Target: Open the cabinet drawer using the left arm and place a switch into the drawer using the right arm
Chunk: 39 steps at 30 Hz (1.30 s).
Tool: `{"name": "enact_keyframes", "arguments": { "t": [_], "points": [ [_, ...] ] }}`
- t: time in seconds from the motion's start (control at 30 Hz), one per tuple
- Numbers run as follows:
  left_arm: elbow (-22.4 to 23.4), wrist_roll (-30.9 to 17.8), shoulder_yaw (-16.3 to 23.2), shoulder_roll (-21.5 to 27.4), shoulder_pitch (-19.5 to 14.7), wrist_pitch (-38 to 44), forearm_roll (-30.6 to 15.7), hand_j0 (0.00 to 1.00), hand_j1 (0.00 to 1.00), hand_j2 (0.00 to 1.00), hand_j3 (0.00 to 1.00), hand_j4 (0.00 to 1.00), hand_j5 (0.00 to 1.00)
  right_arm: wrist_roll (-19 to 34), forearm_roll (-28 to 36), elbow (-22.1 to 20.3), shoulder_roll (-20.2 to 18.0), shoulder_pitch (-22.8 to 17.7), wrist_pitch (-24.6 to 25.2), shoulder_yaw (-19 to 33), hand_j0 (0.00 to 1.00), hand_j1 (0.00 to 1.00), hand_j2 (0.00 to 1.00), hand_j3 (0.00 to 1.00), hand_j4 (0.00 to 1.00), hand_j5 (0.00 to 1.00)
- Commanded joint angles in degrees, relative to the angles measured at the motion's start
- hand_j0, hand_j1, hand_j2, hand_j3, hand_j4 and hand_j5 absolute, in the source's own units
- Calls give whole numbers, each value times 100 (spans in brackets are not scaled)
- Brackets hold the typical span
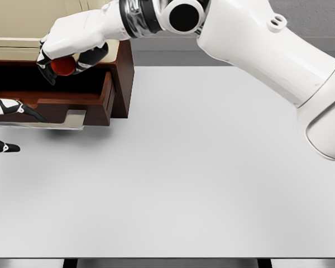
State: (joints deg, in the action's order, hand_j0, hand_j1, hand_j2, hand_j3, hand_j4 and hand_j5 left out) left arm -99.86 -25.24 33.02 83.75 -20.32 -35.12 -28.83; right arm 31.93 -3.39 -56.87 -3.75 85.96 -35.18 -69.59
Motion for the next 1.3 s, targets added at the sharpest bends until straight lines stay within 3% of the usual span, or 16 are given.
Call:
{"name": "enact_keyframes", "arguments": {
  "t": [0.0,0.1,0.4,0.5,0.63,0.73,1.17,1.23,1.27],
  "points": [
    [-8,1,-6,10,2,12,-44,77,77,77,77,77,77,-3,32,185,129,0,18,-2,52,52,52,52,52,52],
    [-34,1,-6,1,37,12,-44,77,77,77,77,77,77,-3,32,501,375,0,18,-37,52,52,52,52,52,52],
    [-43,1,-15,-16,46,12,-44,77,77,77,77,77,77,-3,-47,1020,375,114,18,-37,52,52,52,52,52,52],
    [-43,1,-6,-16,46,12,-44,77,77,77,77,77,77,-3,-65,984,375,114,18,-28,55,55,55,55,55,55],
    [-43,1,-6,-16,46,12,-44,77,77,77,77,77,77,-20,-74,976,375,114,18,-10,74,74,74,74,74,74],
    [-43,1,-6,-16,55,12,-44,77,77,77,77,77,77,-20,-82,1002,375,114,18,-10,82,82,82,82,82,82],
    [-69,1,-15,-34,81,12,-53,77,77,77,77,77,77,-20,-126,984,375,114,18,16,86,86,86,86,86,86],
    [-95,1,-94,-78,81,12,-53,77,77,77,77,77,77,-38,-135,879,375,114,18,7,86,86,86,86,86,86],
    [-95,1,-120,-96,81,12,-53,77,77,77,77,77,77,-64,-135,485,332,106,18,25,85,85,85,85,85,85]
  ]
}}
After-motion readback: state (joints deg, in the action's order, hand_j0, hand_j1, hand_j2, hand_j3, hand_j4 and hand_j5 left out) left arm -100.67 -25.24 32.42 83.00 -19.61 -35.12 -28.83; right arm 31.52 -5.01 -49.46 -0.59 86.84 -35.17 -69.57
